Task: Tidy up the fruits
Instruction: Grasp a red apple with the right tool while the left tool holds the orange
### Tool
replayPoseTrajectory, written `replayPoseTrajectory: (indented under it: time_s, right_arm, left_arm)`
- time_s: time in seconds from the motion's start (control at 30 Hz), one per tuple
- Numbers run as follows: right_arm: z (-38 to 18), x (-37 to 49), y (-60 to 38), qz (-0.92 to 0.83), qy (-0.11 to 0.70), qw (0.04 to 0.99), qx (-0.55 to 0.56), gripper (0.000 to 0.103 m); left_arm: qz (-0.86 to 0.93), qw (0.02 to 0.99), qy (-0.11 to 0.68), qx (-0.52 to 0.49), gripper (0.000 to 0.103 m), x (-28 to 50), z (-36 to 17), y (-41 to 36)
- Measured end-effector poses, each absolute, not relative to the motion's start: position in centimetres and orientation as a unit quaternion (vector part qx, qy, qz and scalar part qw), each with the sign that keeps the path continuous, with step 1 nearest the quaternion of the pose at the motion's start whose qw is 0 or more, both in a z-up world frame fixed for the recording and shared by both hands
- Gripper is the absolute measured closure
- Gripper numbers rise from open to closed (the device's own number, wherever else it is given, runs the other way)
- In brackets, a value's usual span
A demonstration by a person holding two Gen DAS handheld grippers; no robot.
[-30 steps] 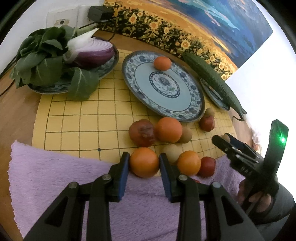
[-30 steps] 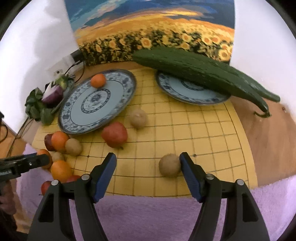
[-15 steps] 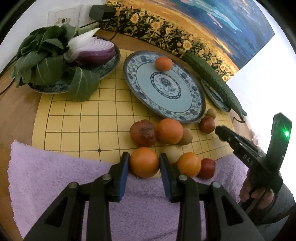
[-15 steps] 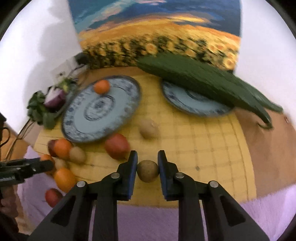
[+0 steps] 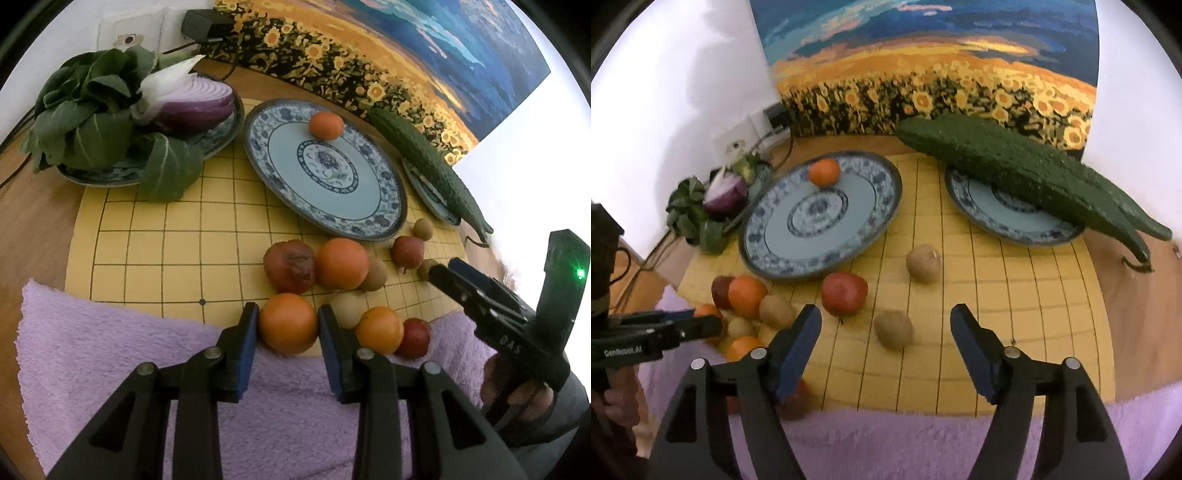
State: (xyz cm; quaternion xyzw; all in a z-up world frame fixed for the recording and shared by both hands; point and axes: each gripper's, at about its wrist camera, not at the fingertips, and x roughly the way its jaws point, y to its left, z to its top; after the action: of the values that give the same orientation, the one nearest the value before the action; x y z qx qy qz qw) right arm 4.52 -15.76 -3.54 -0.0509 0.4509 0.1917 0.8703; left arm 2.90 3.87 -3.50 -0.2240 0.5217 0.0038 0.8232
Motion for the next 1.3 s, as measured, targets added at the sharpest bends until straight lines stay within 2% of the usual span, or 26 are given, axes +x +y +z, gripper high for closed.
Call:
replayPoseTrajectory:
  time_s: [0.07,0.1,0.13,0.17,0.2,0.27,0.33,0.4,0.63,0.73,0.83,0.9,0.93,1.1,1.3]
  right_arm:
    - [-3.5,4.2,-15.9,0.194,0.461,0.864,-0.052,0.029]
    - [-3.4,4.0,-15.9,0.201,0.462,0.863,-0.047,0.033]
    - [-3.5,3.9,-15.8,0.205,0.464,0.861,-0.047,0.038]
    - [-3.7,4.0,-15.4,0.207,0.47,0.857,-0.051,0.05]
    - [-3.9,4.2,-15.2,0.208,0.476,0.853,-0.051,0.055]
    - [-4.1,4.3,-14.7,0.208,0.478,0.852,-0.042,0.055]
    - [-4.3,4.7,-14.1,0.194,0.48,0.855,-0.036,0.048]
    - [-4.8,4.9,-13.5,0.178,0.491,0.853,-0.008,0.027]
    - [-5.0,5.7,-11.5,0.113,0.458,0.882,-0.022,0.027]
    - [-5.5,5.8,-11.5,0.088,0.459,0.884,-0.03,0.036]
    - [-5.5,5.9,-11.4,0.077,0.447,0.89,-0.032,0.049]
    - [-5.5,6.0,-11.5,0.069,0.439,0.895,-0.034,0.065]
    - [-5.6,6.2,-11.6,0.065,0.435,0.898,-0.035,0.069]
    - [-5.9,5.2,-12.0,0.063,0.418,0.906,-0.032,0.069]
    - [-5.8,3.3,-12.5,0.051,0.391,0.918,-0.033,0.07]
  left_arm:
    - [0.003,0.823,0.522,-0.223,0.069,2.9,-3.5,3.9]
    - [0.003,0.823,0.522,-0.223,0.069,3.0,-3.5,3.9]
    - [0.003,0.823,0.522,-0.223,0.069,3.0,-3.5,3.9]
    - [0.003,0.823,0.522,-0.223,0.069,3.0,-3.5,3.9]
    - [0.003,0.824,0.523,-0.221,0.069,3.0,-3.5,3.9]
    - [0.003,0.824,0.522,-0.218,0.069,3.0,-3.5,3.8]
    - [0.004,0.824,0.522,-0.219,0.069,3.0,-3.5,3.7]
    - [0.005,0.825,0.521,-0.221,0.069,3.0,-3.5,3.7]
    - [0.016,0.835,0.501,-0.227,0.069,3.1,-2.8,3.9]
    - [0.018,0.834,0.499,-0.233,0.069,3.1,-2.9,4.1]
    - [0.02,0.831,0.502,-0.239,0.069,3.0,-3.1,4.3]
    - [0.02,0.828,0.506,-0.24,0.069,2.8,-3.2,4.4]
    - [0.018,0.827,0.509,-0.24,0.069,2.8,-3.2,4.4]
    - [0.01,0.816,0.532,-0.225,0.069,2.9,-3.2,4.5]
    - [-0.034,0.824,0.525,-0.209,0.069,2.8,-2.2,4.7]
